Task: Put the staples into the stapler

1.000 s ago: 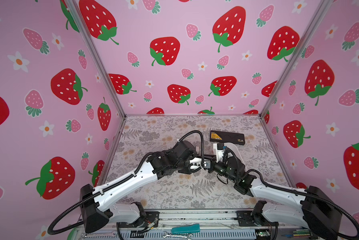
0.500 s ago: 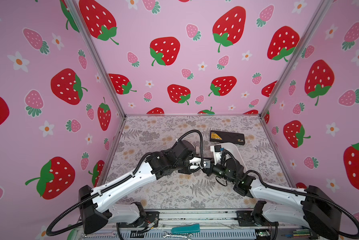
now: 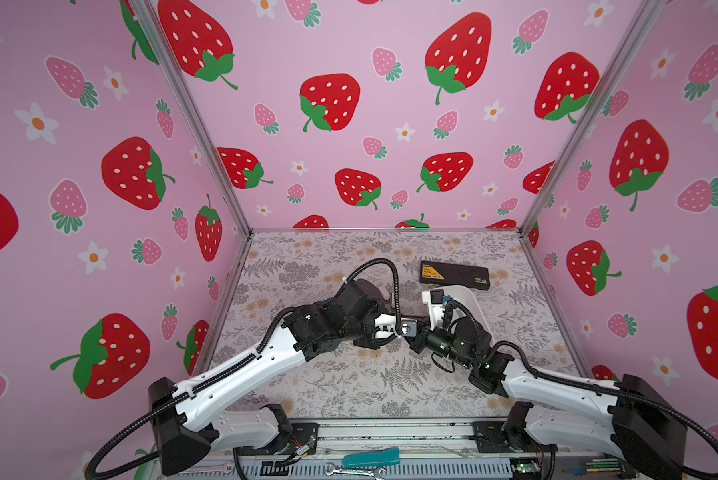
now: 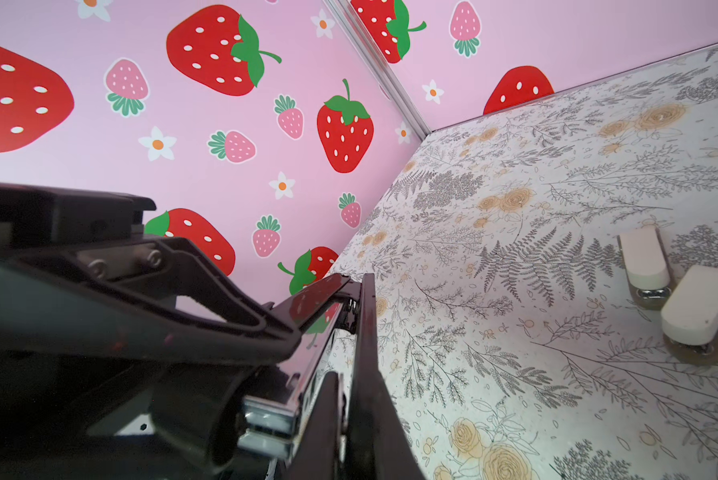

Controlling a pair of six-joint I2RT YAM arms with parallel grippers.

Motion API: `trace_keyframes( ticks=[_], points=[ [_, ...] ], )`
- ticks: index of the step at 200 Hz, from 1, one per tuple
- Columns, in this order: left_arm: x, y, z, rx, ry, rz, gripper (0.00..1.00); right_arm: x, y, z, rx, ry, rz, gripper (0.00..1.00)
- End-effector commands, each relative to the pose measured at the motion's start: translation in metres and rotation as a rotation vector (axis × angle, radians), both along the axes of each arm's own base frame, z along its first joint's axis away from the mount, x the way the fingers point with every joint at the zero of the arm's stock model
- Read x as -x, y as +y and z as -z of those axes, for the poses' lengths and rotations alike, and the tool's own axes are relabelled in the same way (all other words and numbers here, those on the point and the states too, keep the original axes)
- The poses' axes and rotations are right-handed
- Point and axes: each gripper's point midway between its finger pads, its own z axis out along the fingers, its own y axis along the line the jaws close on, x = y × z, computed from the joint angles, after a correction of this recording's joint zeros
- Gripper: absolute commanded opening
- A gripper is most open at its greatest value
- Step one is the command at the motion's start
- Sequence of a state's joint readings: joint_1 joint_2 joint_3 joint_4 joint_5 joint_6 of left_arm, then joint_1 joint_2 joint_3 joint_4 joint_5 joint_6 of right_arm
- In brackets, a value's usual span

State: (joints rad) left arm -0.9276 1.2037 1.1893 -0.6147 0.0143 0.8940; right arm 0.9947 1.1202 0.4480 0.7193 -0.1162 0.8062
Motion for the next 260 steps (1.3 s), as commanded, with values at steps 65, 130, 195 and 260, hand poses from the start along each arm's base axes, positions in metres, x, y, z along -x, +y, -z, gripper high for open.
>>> trace_keyframes(
  ticks=[65, 130, 195, 260],
  points=[
    [0.024, -0.008, -0.042, 0.193, -0.023, 0.132, 0.00, -0.046, -0.038, 0.046, 0.104, 0.074, 0.184, 0.00],
    [0.021, -0.007, -0.046, 0.222, -0.010, 0.120, 0.00, -0.056, -0.048, 0.058, 0.098, 0.109, 0.201, 0.00],
    [0.022, -0.011, -0.062, 0.284, -0.023, 0.128, 0.00, -0.064, -0.053, 0.060, 0.081, 0.130, 0.203, 0.00],
    [0.030, -0.008, -0.089, 0.341, -0.063, 0.159, 0.00, -0.067, -0.058, 0.061, 0.081, 0.127, 0.234, 0.00]
  ],
)
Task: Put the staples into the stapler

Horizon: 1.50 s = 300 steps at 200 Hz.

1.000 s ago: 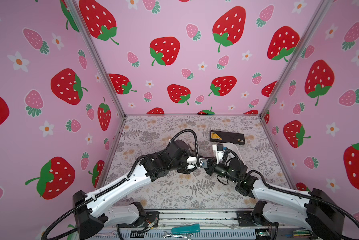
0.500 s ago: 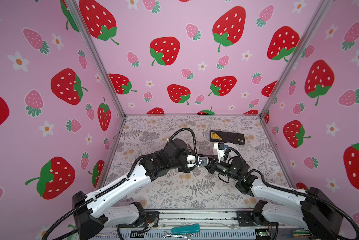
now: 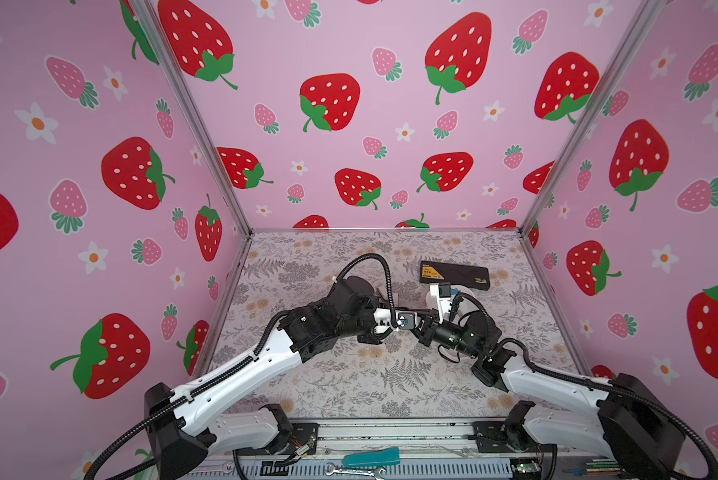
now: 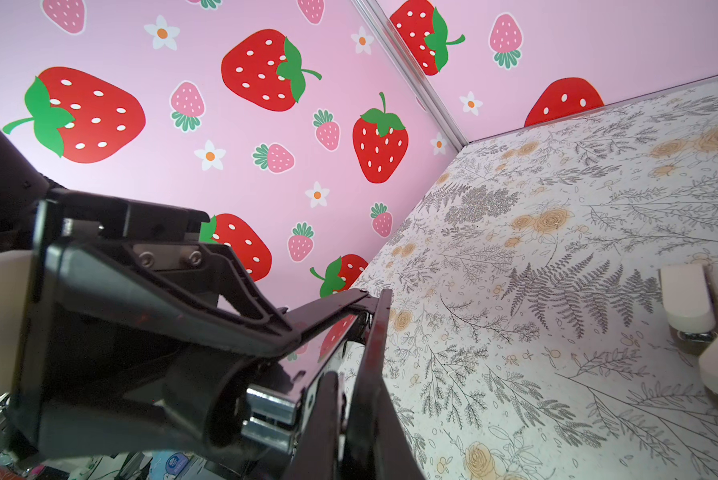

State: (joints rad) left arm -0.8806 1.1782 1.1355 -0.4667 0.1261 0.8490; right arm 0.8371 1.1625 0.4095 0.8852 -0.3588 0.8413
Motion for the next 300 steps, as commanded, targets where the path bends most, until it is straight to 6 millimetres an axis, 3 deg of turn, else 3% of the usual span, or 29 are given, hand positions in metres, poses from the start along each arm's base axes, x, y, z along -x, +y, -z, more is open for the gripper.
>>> trace_keyframes(
  ticks=[1, 45, 114, 130, 166, 219, 300],
  points=[
    [0.037, 0.004, -0.074, 0.184, -0.084, 0.139, 0.00, -0.054, -0.044, 0.067, 0.167, 0.150, 0.315, 0.00],
    [0.046, 0.007, -0.053, 0.127, -0.040, 0.173, 0.00, -0.059, -0.048, 0.078, 0.193, 0.162, 0.344, 0.00],
    [0.048, 0.009, -0.056, 0.130, -0.021, 0.174, 0.00, -0.050, -0.043, 0.072, 0.176, 0.138, 0.281, 0.00],
    [0.048, 0.010, -0.059, 0.138, -0.022, 0.170, 0.00, -0.045, -0.038, 0.067, 0.172, 0.124, 0.242, 0.15],
    [0.040, 0.013, -0.051, 0.097, -0.030, 0.128, 0.00, -0.041, -0.039, 0.063, 0.171, 0.110, 0.231, 0.31],
    [0.024, 0.016, -0.023, -0.053, -0.014, 0.079, 0.00, -0.037, -0.045, 0.056, 0.153, 0.104, 0.237, 0.36],
    [0.024, 0.020, -0.019, -0.074, -0.028, 0.082, 0.00, -0.029, -0.062, 0.036, 0.136, 0.027, 0.280, 0.40]
  ],
)
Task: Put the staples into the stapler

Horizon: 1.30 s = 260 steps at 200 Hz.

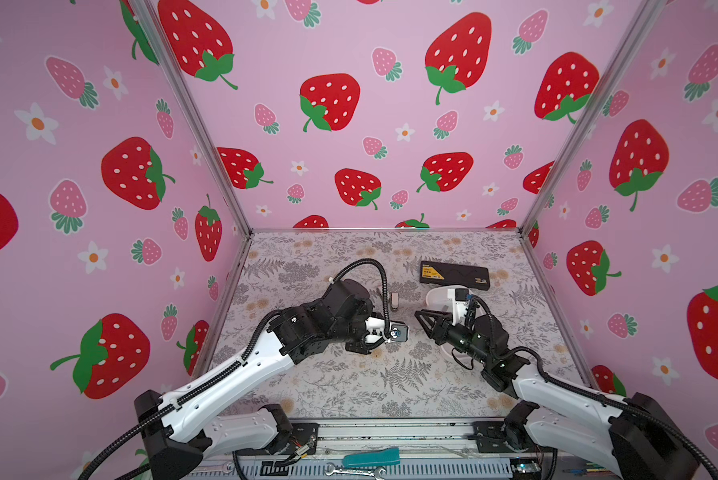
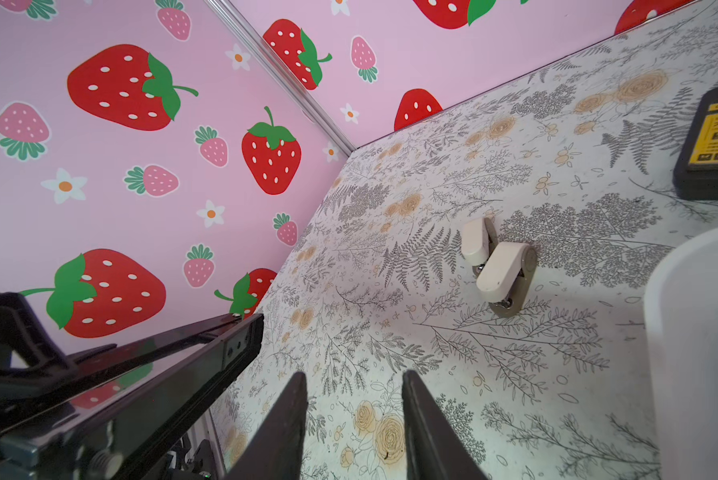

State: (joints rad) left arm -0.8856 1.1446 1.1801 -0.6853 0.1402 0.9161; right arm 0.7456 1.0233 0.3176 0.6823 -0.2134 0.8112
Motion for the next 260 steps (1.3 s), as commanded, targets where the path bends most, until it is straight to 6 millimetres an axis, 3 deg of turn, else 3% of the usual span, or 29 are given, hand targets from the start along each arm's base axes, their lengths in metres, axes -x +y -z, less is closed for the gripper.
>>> trace_keyframes(
  ticks=[1, 28, 62, 92, 95, 112, 170, 183, 203, 260],
  points=[
    [-0.001, -0.004, -0.029, 0.057, -0.075, 0.028, 0.00, -0.001, -0.010, -0.008, 0.014, -0.053, 0.041, 0.40],
    [-0.004, 0.001, -0.019, -0.015, -0.057, 0.014, 0.00, 0.008, -0.026, -0.029, -0.004, -0.191, 0.072, 0.42],
    [-0.003, 0.000, -0.002, -0.095, 0.005, 0.025, 0.00, 0.034, -0.041, -0.046, -0.006, -0.394, 0.048, 0.44],
    [0.002, -0.002, 0.003, -0.114, 0.071, 0.049, 0.00, 0.097, -0.022, -0.067, -0.061, -0.610, -0.271, 0.51],
    [0.004, -0.003, 0.004, -0.115, 0.077, 0.054, 0.00, 0.105, -0.020, -0.069, -0.074, -0.632, -0.301, 0.55],
    [0.008, -0.003, 0.005, -0.121, 0.111, 0.068, 0.00, 0.127, -0.014, -0.073, -0.094, -0.705, -0.378, 0.56],
    [0.024, -0.007, 0.001, -0.088, 0.171, 0.133, 0.00, 0.134, 0.019, -0.064, -0.004, -0.716, -0.432, 0.52],
    [0.025, -0.007, 0.001, -0.093, 0.177, 0.142, 0.00, 0.135, 0.028, -0.062, 0.013, -0.709, -0.441, 0.45],
    [0.030, -0.007, 0.003, -0.095, 0.193, 0.161, 0.00, 0.134, 0.040, -0.060, 0.038, -0.699, -0.444, 0.43],
    [0.039, -0.007, 0.005, -0.102, 0.226, 0.207, 0.00, 0.122, 0.051, -0.053, 0.101, -0.668, -0.390, 0.41]
  ],
)
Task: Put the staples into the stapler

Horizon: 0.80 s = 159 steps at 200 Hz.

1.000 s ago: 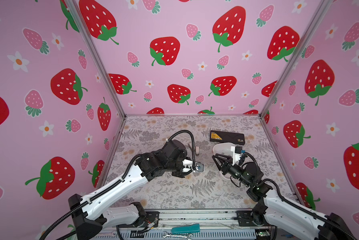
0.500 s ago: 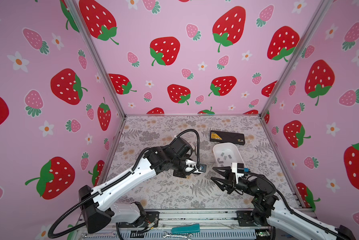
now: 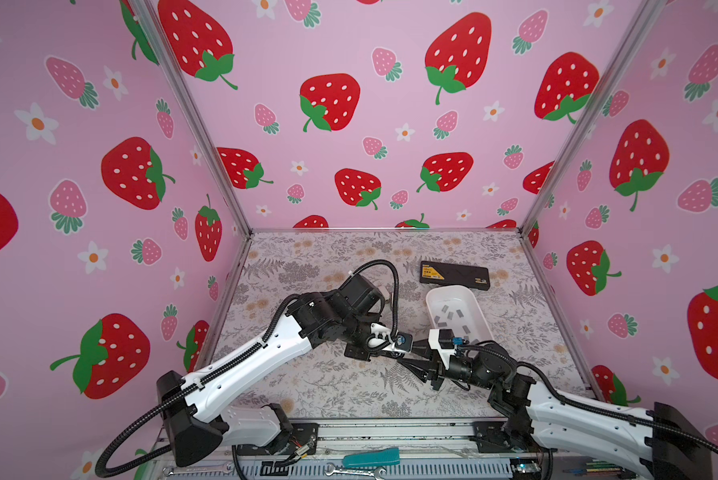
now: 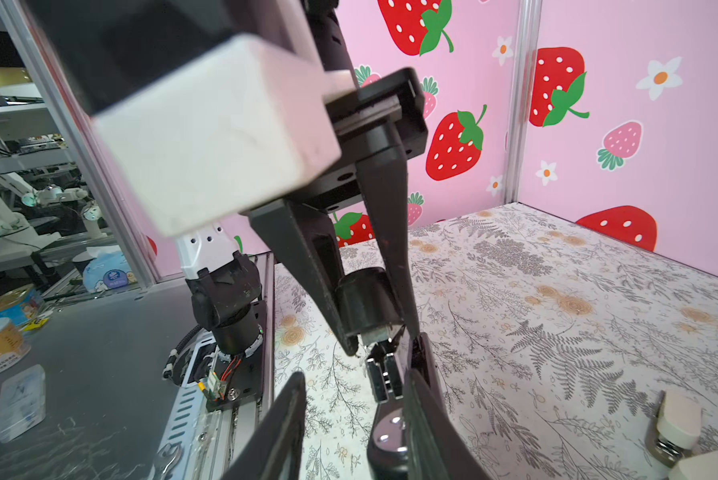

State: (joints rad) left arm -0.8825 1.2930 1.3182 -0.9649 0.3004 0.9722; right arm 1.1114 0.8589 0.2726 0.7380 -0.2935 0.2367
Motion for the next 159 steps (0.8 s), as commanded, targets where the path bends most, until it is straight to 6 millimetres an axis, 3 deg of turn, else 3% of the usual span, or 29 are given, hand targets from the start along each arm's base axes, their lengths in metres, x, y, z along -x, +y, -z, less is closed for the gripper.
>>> trace_keyframes(
  ticks=[1, 26, 29, 82, 159],
  points=[
    [0.006, -0.007, -0.023, 0.062, -0.010, 0.060, 0.00, -0.010, 0.002, -0.009, -0.006, -0.034, 0.059, 0.41],
    [0.008, -0.008, -0.026, 0.075, -0.006, 0.067, 0.00, -0.014, 0.007, -0.007, 0.017, -0.028, 0.067, 0.41],
    [0.008, -0.008, -0.026, 0.077, -0.005, 0.067, 0.00, -0.016, 0.012, 0.002, 0.043, -0.017, 0.066, 0.41],
    [0.010, -0.006, -0.029, 0.085, -0.011, 0.071, 0.00, -0.019, 0.026, 0.020, 0.134, -0.019, 0.053, 0.38],
    [0.016, -0.006, -0.039, 0.138, -0.038, 0.095, 0.00, -0.026, 0.021, 0.050, 0.259, -0.048, 0.090, 0.30]
  ],
)
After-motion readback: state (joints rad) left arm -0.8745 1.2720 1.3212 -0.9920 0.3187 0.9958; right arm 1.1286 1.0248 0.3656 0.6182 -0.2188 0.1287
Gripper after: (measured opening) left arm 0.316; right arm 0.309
